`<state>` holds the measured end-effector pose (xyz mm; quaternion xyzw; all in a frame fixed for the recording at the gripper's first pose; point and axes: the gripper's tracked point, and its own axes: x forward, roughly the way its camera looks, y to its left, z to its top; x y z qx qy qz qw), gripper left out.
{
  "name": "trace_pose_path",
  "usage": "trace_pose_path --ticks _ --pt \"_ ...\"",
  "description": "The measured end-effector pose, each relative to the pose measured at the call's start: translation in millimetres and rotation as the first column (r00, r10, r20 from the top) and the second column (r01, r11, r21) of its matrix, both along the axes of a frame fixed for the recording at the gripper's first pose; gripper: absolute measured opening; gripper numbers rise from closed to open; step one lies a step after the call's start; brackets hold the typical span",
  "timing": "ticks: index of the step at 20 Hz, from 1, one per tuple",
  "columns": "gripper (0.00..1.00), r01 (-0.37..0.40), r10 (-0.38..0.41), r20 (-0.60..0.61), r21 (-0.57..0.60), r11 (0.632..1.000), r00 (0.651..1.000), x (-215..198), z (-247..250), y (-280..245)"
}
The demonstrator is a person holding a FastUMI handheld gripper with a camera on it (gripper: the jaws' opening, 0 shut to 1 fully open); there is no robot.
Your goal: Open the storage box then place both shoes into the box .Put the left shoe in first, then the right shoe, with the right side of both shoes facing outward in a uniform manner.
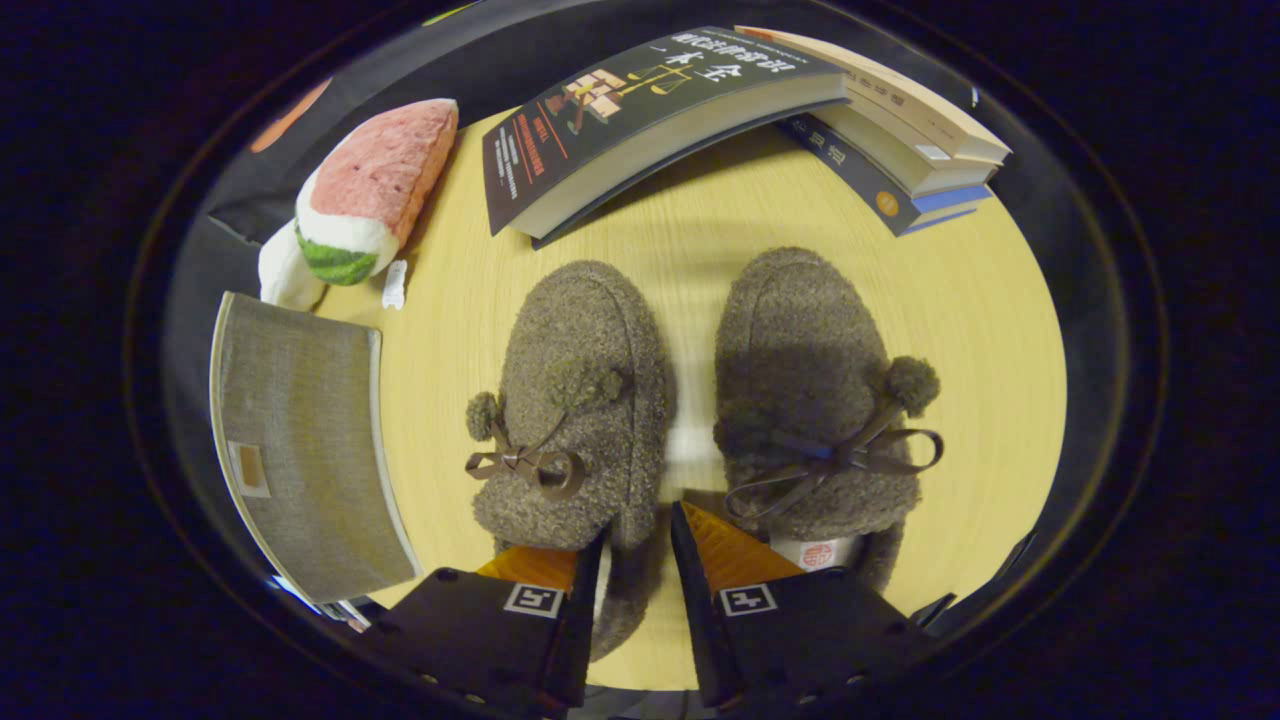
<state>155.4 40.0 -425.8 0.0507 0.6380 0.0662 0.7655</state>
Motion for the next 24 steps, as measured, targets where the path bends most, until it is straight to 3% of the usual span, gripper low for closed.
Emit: trace_pose_path --ticks 3,5,6,13,24 --pt "0.2 0.035 -0.034 -0.015 0.069 0.997 0.999 -1 1 5" --pt "0.2 0.034 -0.033 -0.022 0.074 0.997 0.999 -1 3 3" --pt "0.03 0.044 -0.043 -0.022 0.08 0.996 0.999 -2 5 3" --pt "0.02 0.001 -0.002 0.006 0.102 0.995 1.0 -21 43 13" --pt "0.02 -0.079 0.044 0.125 0.29 0.954 0.991 -47 197 113"
